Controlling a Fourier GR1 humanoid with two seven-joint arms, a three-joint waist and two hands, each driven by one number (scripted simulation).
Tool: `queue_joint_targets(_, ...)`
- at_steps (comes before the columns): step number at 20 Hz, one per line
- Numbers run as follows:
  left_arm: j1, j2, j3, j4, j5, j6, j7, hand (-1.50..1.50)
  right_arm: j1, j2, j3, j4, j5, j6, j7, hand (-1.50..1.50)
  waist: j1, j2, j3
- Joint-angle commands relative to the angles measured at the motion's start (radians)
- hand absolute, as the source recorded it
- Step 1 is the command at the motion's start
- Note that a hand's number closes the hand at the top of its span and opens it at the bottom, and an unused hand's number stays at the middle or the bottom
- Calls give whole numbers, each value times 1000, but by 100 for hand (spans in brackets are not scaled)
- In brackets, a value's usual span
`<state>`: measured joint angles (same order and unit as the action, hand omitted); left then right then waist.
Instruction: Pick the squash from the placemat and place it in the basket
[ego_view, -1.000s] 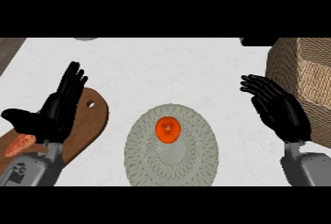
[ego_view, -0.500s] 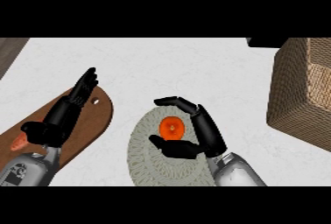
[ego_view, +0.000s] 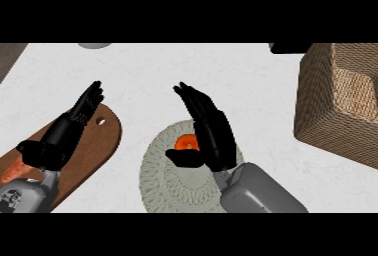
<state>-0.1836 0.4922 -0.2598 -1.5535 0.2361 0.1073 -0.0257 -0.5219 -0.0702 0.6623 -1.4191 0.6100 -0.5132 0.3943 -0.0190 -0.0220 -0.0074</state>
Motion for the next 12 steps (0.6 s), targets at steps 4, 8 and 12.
queue_joint_targets(4,12,-8,5,6,0,-1,-7,0,-190,-96,18,-26,117,422,414,-150,-13,-2,0)
queue_joint_targets(8,14,-5,13,2,6,-11,-7,0,-228,-50,18,-156,-29,702,611,-150,-12,-1,3)
queue_joint_targets(12,24,0,17,-9,-16,-7,-23,0,-243,-29,-27,-331,-172,902,807,-150,-8,3,6)
